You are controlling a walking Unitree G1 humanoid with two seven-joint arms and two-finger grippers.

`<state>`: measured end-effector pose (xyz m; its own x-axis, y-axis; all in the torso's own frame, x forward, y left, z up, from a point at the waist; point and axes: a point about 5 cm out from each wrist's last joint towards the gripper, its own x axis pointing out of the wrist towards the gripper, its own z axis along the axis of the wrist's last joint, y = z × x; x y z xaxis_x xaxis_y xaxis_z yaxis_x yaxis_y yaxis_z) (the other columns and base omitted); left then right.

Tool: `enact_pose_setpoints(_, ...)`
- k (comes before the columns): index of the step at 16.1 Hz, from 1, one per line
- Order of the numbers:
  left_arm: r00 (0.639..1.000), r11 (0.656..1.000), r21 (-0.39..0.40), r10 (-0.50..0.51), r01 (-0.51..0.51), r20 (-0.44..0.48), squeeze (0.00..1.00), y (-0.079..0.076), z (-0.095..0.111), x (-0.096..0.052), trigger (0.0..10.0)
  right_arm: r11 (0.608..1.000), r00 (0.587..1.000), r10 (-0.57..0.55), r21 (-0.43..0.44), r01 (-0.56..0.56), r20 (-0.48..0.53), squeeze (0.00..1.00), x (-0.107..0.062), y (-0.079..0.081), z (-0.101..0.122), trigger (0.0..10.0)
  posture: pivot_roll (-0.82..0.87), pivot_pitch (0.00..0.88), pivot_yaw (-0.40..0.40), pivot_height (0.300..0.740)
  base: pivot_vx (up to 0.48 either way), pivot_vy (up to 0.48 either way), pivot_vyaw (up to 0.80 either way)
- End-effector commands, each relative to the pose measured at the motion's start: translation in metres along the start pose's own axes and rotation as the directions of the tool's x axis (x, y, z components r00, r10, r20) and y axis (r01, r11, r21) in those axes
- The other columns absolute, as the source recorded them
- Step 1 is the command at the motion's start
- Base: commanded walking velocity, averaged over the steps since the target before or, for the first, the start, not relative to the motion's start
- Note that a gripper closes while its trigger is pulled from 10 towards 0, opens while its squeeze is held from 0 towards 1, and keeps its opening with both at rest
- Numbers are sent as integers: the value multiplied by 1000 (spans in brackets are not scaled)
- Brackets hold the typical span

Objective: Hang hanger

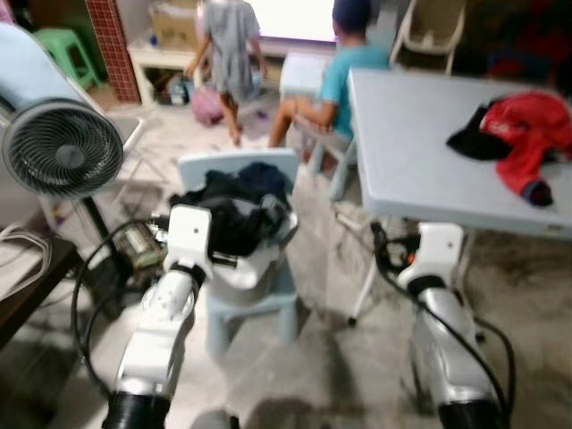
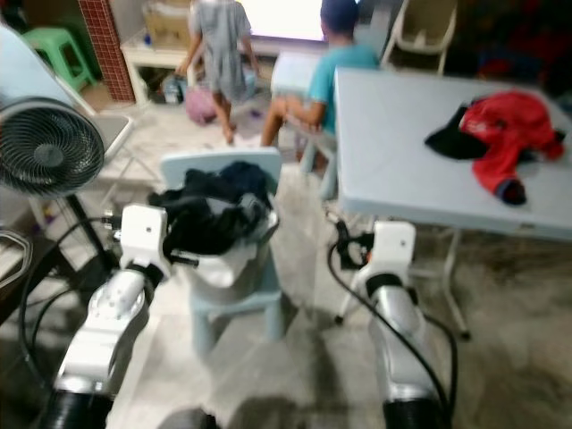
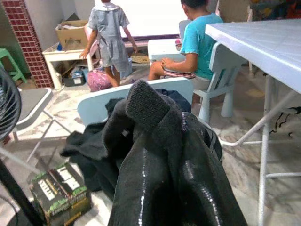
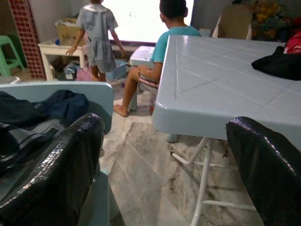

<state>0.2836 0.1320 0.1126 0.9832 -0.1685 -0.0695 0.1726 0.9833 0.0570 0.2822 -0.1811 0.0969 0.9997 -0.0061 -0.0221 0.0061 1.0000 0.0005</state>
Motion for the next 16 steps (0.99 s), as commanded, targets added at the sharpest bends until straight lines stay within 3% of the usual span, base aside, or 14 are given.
enact_pose_setpoints(1, 998, 998, -37, -49, 51, 40, 0, -8, 9, 4, 10000, 1000, 1000, 2, -8, -2, -16, 0, 0, -1, -1, 10000, -26, 11, -7, 740, 0, 0, -800)
enact_pose_setpoints(3, 985, 985, -91, -136, 146, 108, 0, -23, 31, 7, 10000, 1000, 1000, 2, -6, -2, -17, 0, 0, -1, -1, 10000, -32, 20, -6, 740, 0, 0, -800)
enact_pose_setpoints(5, 964, 973, -63, -210, 223, 161, 0, -38, 49, 10, 10000, 1000, 1000, -2, 11, 2, -17, 0, 0, -1, 0, 10000, -28, 27, -6, 740, 0, 0, -800)
enact_pose_setpoints(6, 936, 952, -47, -287, 302, 205, 0, -53, 63, 9, 10000, 1000, 1000, 2, 7, -1, -14, 0, 1, 0, 1, 10000, -29, 33, -5, 740, 0, 0, -800)
enact_pose_setpoints(8, 910, 925, -78, -346, 371, 228, 0, -65, 71, 8, 10000, 1000, 1000, 2, 8, -2, -15, 0, 1, 2, 1, 10000, -27, 39, -4, 740, 0, 0, -800)
enact_pose_setpoints(9, 866, 864, -165, -427, 475, 260, 0, -82, 84, 3, 10000, 1000, 1000, 3, 9, -3, -15, 0, 0, 3, 1, 10000, -28, 41, -3, 740, 0, 0, -800)
enact_pose_setpoints(10, 855, 847, -185, -445, 499, 268, 0, -85, 87, 2, 10000, 1000, 1000, 4, 9, -3, -16, 0, 0, 3, 1, 10000, -28, 41, -3, 740, 0, 0, -800)
enact_pose_setpoints(12, 841, 827, -188, -485, 530, 239, 0, -93, 82, 1, 10000, 1000, 1000, 2, 9, -2, -16, 0, 0, 4, 1, 10000, -25, 39, 0, 740, 0, 0, -800)
enact_pose_setpoints(13, 864, 851, -158, -481, 501, 149, 0, -88, 61, 3, 10000, 1000, 1000, -2, 7, 2, -14, 0, 3, 4, 1, 10000, -24, 39, 2, 740, 0, 0, -800)
enact_pose_setpoints(16, 923, 909, -164, -384, 383, 27, 0, -64, 27, 3, 10000, 1000, 1000, -20, -10, 20, -17, 0, 4, 0, 1, 10000, -16, 41, 1, 740, 0, 0, -800)
